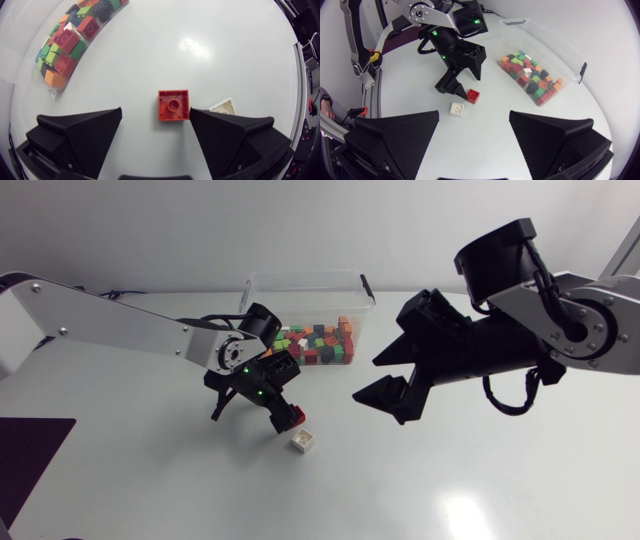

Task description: Place the duplo bricks in the container

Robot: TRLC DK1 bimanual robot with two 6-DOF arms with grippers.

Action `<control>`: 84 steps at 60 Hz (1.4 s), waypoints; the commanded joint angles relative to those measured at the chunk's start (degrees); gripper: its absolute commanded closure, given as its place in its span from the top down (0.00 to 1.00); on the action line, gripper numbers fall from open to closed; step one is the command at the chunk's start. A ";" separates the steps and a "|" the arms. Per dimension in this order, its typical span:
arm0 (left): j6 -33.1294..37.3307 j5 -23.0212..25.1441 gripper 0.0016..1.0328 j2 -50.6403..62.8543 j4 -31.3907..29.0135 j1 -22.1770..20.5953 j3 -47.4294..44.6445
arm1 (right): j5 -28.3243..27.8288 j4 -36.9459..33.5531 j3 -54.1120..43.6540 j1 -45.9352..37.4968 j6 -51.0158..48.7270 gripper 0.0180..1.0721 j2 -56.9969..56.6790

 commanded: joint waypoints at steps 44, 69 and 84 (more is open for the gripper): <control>3.92 3.33 0.30 -4.78 -1.61 4.24 -2.38 | 15.39 4.05 0.85 13.53 8.44 0.95 21.65; 4.97 5.08 0.30 -25.53 -3.81 9.95 -10.02 | 17.59 3.61 10.87 17.31 10.90 0.95 33.95; 4.71 5.88 0.30 -33.26 -5.66 11.71 -9.58 | 19.35 2.38 15.17 17.83 12.48 0.92 37.64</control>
